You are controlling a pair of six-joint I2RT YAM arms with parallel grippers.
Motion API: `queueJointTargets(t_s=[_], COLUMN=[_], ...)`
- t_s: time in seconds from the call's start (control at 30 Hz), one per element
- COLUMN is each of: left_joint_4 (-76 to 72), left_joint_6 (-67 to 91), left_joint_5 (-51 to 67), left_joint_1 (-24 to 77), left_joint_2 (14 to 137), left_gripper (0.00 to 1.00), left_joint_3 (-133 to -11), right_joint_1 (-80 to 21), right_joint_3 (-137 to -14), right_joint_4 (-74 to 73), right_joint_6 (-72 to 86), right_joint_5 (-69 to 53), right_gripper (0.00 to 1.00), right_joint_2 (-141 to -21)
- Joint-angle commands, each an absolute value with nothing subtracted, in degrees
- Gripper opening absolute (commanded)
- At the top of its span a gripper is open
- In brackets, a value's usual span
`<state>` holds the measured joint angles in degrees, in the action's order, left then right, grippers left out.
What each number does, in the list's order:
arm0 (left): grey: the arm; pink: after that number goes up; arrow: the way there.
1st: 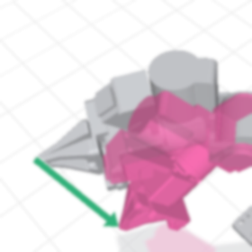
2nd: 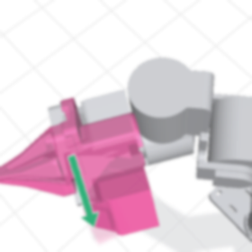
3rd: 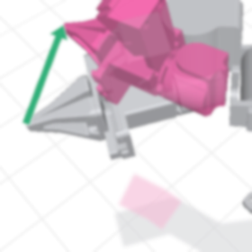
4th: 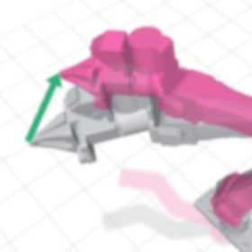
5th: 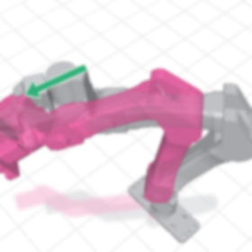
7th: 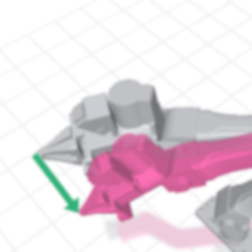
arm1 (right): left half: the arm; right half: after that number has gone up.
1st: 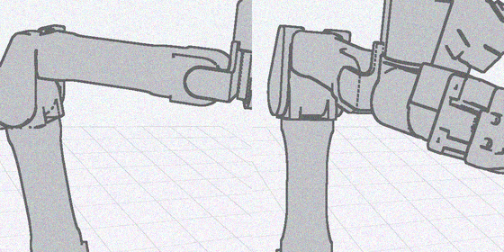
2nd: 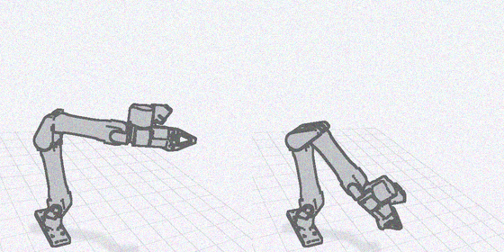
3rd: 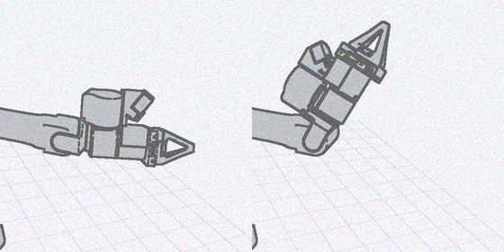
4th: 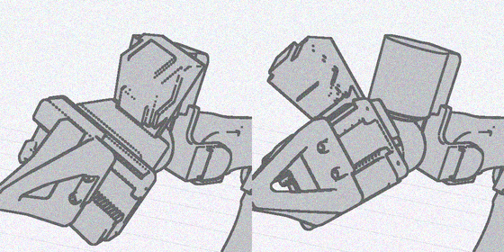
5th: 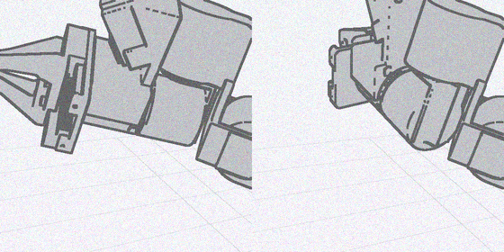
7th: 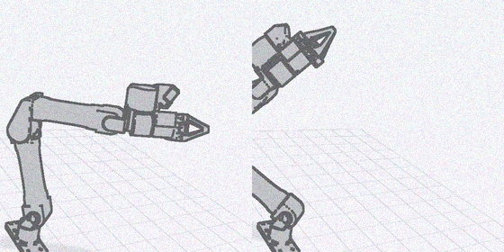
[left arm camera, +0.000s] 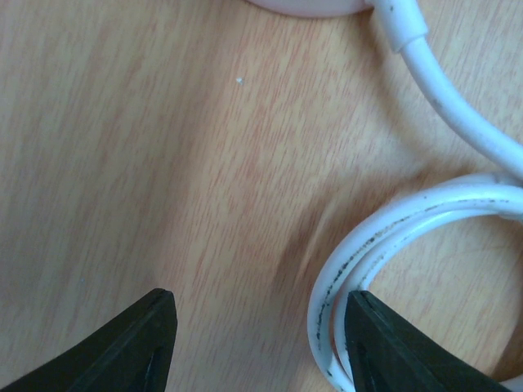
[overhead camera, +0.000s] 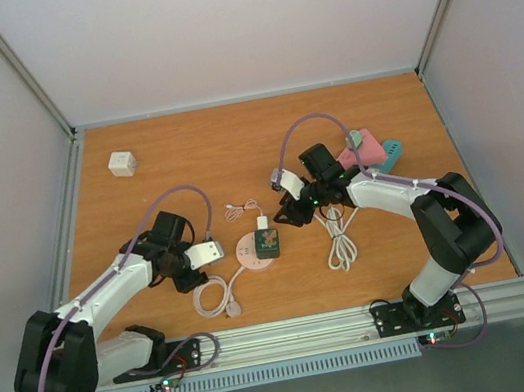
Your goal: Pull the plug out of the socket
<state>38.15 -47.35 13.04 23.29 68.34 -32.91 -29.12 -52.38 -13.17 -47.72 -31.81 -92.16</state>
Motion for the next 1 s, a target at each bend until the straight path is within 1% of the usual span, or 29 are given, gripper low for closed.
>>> queueJointTargets(t_s=[0.0, 0.17, 0.33, 0.63, 0.77, 0.83, 0.9, 0.97], left_joint_4=[35.9, 32.7, 32.2, 34.7, 36.1, 37.1, 38.1, 38.2], left_joint_6=[-48.8, -46.7, -45.3, -49.4, -48.4, -48.0, -48.5, -48.8], left_joint_5=[10.6, 8.9, 10.9, 16.0, 18.9, 20.1, 20.9, 20.8], left_joint_1=[23.6, 23.6, 23.5, 23.6, 24.6, 25.1, 25.6, 26.7], left_joint_2=[70.6, 73.1, 75.2, 74.0, 73.5, 73.4, 73.0, 72.6], left_gripper=[0.56, 0.52, 0.49, 0.48, 0.48, 0.47, 0.47, 0.47], left_joint_3=[-32.2, -33.4, -35.1, -34.2, -34.8, -34.8, -34.3, -33.7], right_joint_1=[-30.7, -32.2, -32.4, -32.1, -31.1, -29.3, -27.6, -27.3], right_joint_3=[-50.6, -49.1, -48.3, -47.5, -47.7, -47.8, -47.8, -47.8], right_joint_4=[-12.3, -12.4, -12.2, -12.7, -13.7, -15.0, -16.7, -18.7], right_joint_6=[-49.8, -51.0, -50.8, -49.3, -48.3, -48.1, -47.5, -46.2], right_joint_5=[-32.6, -32.3, -32.2, -31.4, -30.6, -31.0, -31.8, -31.7], right_gripper=[0.55, 0.54, 0.55, 0.56, 0.57, 0.59, 0.68, 0.75], right_joint_2=[-92.8, -93.2, -92.3, -89.7, -89.6, -88.7, -87.3, -85.8])
